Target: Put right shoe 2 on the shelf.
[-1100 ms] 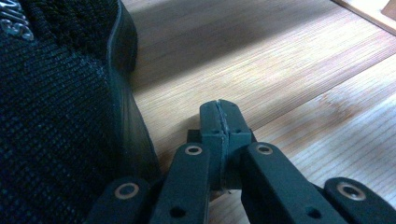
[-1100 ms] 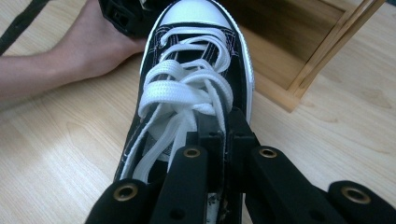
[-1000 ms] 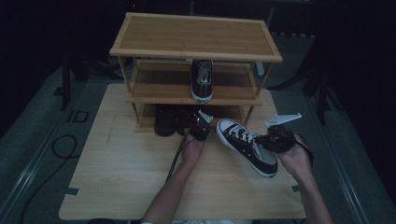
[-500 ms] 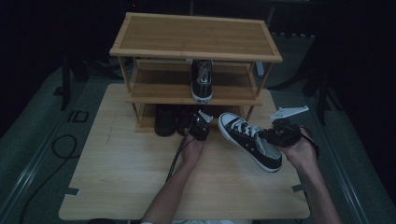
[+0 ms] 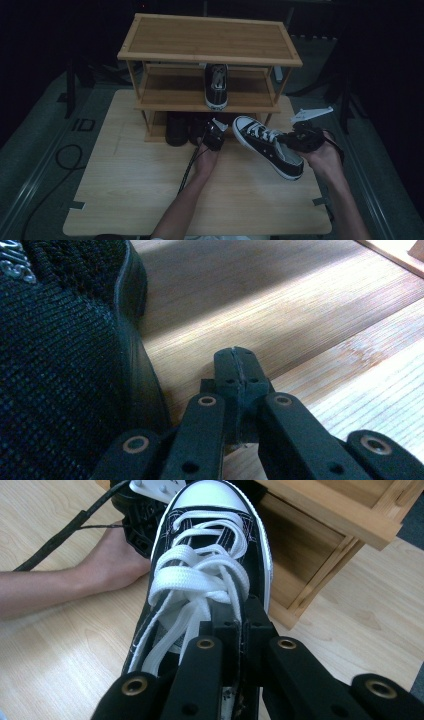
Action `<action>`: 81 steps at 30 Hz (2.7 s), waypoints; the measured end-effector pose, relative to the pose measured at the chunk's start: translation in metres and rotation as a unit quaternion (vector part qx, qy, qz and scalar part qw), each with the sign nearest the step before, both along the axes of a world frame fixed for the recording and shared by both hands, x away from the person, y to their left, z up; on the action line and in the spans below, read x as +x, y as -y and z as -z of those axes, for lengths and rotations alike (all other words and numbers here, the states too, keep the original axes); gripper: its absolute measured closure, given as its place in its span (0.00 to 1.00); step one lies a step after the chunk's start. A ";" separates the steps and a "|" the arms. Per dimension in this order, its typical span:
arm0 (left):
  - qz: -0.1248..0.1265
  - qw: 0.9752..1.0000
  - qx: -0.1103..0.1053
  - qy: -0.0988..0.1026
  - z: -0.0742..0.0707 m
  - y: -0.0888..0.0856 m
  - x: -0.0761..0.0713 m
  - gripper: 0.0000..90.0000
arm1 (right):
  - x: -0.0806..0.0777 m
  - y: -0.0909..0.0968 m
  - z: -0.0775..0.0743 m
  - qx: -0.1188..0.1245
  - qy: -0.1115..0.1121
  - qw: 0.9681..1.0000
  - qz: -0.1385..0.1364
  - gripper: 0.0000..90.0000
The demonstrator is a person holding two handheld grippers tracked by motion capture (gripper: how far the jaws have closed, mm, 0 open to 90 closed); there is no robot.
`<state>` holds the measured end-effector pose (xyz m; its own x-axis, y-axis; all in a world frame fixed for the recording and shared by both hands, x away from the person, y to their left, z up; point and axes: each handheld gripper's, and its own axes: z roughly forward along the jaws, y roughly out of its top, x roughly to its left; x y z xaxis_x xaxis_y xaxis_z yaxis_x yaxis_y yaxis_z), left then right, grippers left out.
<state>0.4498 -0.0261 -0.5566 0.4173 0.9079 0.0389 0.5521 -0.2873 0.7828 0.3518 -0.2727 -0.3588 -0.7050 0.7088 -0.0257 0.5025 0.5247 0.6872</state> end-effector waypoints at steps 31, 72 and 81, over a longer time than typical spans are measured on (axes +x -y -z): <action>0.005 1.000 0.005 -0.004 0.000 -0.001 0.000 1.00 | 0.001 -0.004 -0.025 0.005 0.009 1.000 -0.026 0.98; 0.003 1.000 0.006 -0.004 0.000 -0.001 -0.001 1.00 | 0.038 -0.006 -0.052 0.034 0.010 0.999 -0.005 0.98; 0.004 1.000 0.005 -0.004 0.000 -0.001 -0.001 1.00 | 0.056 -0.008 -0.053 0.035 0.009 0.999 0.016 0.98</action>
